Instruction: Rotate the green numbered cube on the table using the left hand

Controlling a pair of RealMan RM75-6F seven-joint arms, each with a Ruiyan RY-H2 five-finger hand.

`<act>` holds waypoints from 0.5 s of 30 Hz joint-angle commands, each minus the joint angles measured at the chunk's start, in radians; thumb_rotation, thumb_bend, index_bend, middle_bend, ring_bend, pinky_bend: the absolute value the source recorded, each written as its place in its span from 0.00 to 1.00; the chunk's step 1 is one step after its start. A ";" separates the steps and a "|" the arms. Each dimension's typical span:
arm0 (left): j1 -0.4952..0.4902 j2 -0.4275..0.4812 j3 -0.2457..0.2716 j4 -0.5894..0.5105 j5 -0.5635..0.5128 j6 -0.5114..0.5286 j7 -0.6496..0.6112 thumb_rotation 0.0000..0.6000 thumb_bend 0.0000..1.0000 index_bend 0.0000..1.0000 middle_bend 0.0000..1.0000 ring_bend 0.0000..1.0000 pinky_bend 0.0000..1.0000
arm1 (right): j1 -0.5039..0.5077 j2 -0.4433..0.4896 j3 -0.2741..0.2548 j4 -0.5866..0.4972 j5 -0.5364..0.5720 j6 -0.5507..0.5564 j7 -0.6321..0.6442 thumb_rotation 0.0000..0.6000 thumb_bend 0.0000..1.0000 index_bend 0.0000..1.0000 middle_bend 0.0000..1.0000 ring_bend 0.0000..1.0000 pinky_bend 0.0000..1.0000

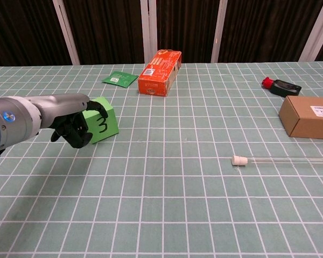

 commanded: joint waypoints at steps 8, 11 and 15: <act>-0.026 -0.028 -0.042 0.073 -0.044 -0.022 0.016 1.00 0.70 0.16 0.71 0.54 0.69 | 0.003 -0.008 0.005 0.002 0.013 -0.003 -0.019 1.00 0.05 0.07 0.00 0.00 0.00; -0.039 -0.042 -0.058 0.090 -0.054 -0.020 0.026 1.00 0.70 0.16 0.71 0.54 0.69 | 0.003 -0.010 0.006 0.002 0.016 -0.003 -0.025 1.00 0.05 0.07 0.00 0.00 0.00; -0.056 -0.058 -0.080 0.103 -0.063 -0.002 0.042 1.00 0.70 0.16 0.71 0.54 0.69 | 0.003 -0.013 0.006 0.002 0.018 -0.003 -0.033 1.00 0.04 0.06 0.00 0.00 0.00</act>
